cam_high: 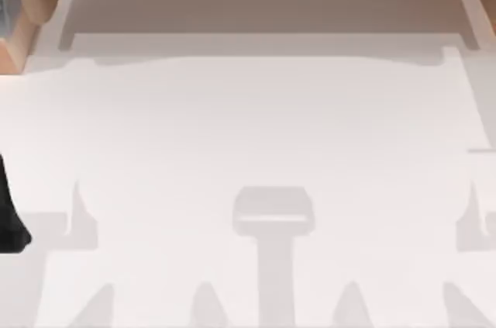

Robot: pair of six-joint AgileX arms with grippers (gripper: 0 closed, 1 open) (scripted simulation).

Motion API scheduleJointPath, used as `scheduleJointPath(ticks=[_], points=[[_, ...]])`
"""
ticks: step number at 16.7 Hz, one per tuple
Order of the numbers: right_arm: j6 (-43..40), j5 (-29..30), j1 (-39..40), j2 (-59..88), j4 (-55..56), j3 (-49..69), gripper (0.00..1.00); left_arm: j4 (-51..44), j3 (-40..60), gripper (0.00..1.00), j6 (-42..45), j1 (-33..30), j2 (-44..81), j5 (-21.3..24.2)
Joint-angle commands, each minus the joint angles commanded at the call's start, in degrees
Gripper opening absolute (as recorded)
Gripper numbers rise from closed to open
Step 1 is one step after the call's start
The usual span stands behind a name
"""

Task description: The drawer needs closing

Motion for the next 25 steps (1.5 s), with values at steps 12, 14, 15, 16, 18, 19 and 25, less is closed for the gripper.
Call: scheduleJointPath(ticks=[12, 14, 15, 16, 18, 19, 25], points=[[0.44, -17.64, -15.77, 28.49, 7.63, 19.34, 1.00, 0.00, 0.00, 1.00, 0.00, 0.00, 0.00, 0.00], [0.52, -22.04, -18.81, 34.74, 9.39, 23.56, 1.00, 0.00, 0.00, 1.00, 0.00, 0.00, 0.00, 0.00], [0.55, -24.07, -20.82, 37.31, 10.28, 25.84, 1.00, 0.00, 0.00, 1.00, 0.00, 0.00, 0.00, 0.00], [0.59, -25.65, -23.02, 39.81, 11.06, 27.97, 1.00, 0.00, 0.00, 1.00, 0.00, 0.00, 0.00, 0.00], [0.67, -27.61, -26.71, 43.60, 12.34, 30.88, 1.00, 0.00, 0.00, 1.00, 0.00, 0.00, 0.00, 0.00], [0.71, -28.01, -27.83, 44.63, 12.79, 31.91, 1.00, 0.00, 0.00, 1.00, 0.00, 0.00, 0.00, 0.00], [0.71, -28.02, -28.20, 44.92, 12.93, 32.26, 1.00, 0.00, 0.00, 1.00, 0.00, 0.00, 0.00, 0.00]])
